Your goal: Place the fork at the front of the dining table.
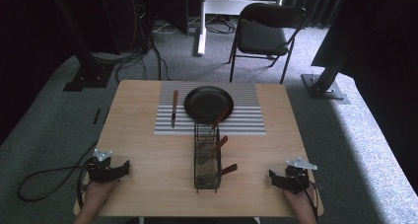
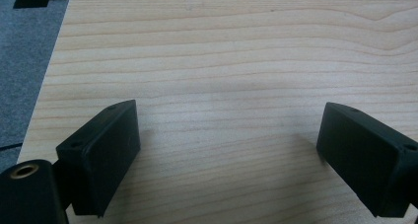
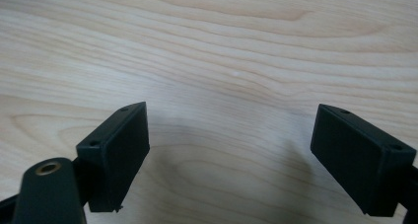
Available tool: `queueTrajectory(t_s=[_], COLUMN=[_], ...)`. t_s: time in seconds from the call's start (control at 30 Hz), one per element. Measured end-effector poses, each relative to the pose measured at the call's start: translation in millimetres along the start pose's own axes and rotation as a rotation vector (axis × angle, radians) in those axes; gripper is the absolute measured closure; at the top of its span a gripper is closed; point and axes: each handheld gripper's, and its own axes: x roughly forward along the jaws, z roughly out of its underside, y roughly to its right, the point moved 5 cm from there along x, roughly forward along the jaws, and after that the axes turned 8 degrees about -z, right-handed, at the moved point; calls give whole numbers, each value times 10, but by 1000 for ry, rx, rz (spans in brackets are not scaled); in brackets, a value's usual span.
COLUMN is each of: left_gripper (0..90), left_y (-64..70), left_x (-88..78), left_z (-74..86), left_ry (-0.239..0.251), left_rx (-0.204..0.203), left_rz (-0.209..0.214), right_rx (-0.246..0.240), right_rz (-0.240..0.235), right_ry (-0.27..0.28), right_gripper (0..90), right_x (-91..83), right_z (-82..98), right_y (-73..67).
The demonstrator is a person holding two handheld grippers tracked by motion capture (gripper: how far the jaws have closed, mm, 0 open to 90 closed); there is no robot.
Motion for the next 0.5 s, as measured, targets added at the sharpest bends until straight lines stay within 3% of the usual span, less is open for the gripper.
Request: queueTrajectory(t_s=[0.27,0.5], left_gripper=[92,92], left_y=[0,0], left_x=[0,0], left_z=[0,0], left_ry=[0,0], left_rx=[0,0], left_rz=[0,0], right_rx=[-35,-64], right_rz=[-36,-103], right_ry=[1,23], right_gripper=[144,153], right_x=[-55,-167], right_z=[-86,-172], right_y=[-144,-398])
